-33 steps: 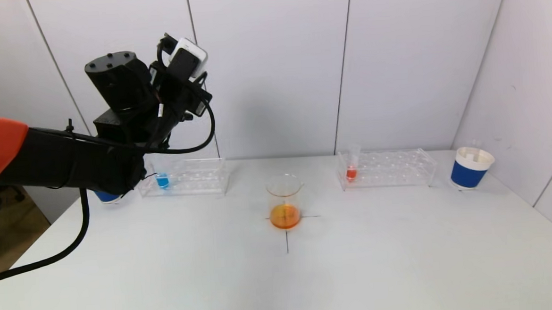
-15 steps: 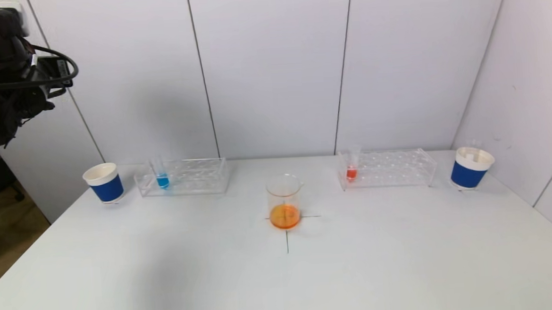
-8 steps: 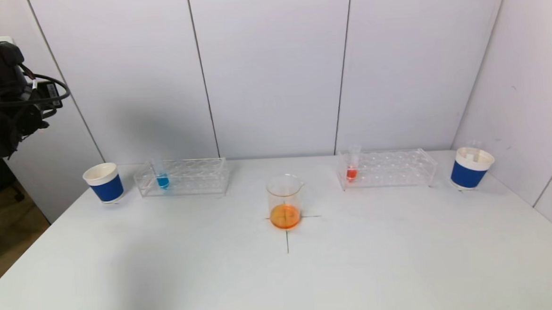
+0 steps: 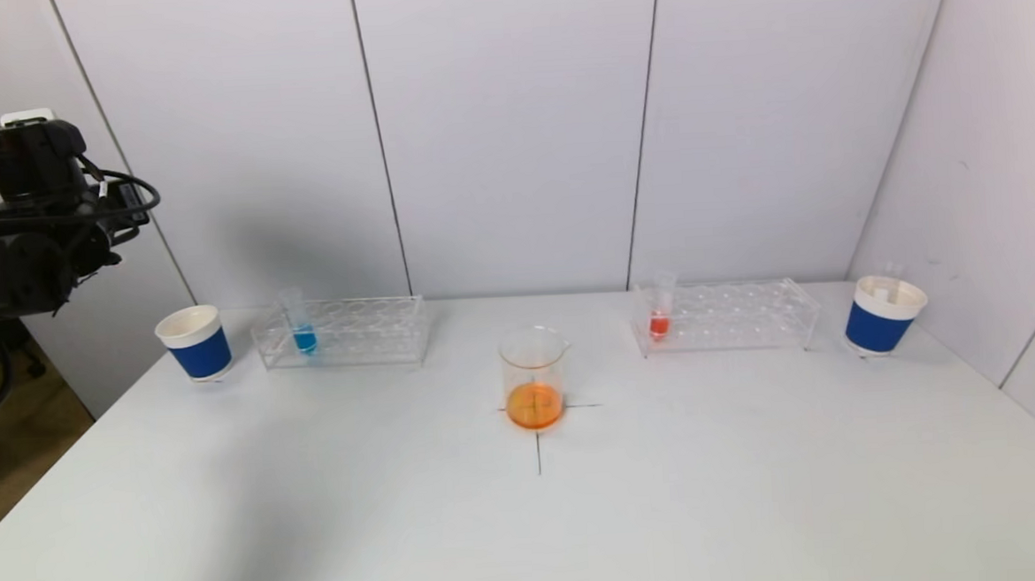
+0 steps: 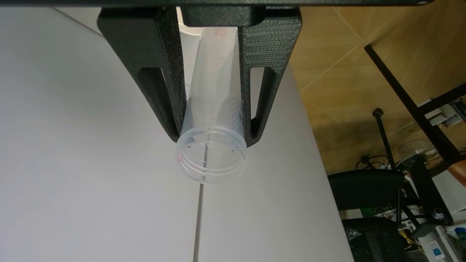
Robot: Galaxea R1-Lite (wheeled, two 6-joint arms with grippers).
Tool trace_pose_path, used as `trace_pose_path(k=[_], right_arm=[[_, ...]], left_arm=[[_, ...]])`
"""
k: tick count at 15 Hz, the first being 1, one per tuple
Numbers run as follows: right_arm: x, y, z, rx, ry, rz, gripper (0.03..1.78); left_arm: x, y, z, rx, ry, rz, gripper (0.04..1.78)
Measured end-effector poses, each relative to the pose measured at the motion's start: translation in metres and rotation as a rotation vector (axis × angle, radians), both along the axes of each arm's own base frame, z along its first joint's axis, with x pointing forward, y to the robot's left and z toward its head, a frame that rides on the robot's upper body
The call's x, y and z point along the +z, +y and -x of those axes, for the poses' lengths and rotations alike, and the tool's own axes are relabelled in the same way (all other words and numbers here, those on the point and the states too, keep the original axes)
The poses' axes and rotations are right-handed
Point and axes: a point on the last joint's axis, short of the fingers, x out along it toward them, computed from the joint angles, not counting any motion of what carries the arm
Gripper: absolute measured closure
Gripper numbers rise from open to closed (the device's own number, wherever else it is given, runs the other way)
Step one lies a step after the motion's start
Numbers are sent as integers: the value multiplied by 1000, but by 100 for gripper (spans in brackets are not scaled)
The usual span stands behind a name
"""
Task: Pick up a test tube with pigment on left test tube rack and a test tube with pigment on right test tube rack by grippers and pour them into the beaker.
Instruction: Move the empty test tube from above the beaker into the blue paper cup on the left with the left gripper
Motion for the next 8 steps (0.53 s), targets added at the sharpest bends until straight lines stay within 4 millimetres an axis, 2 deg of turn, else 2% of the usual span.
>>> trace_pose_path(k=[8], right_arm=[[0,0,0,0,0,0,4]], left_arm=[[-40,-6,-12,-42,13,-7,138]])
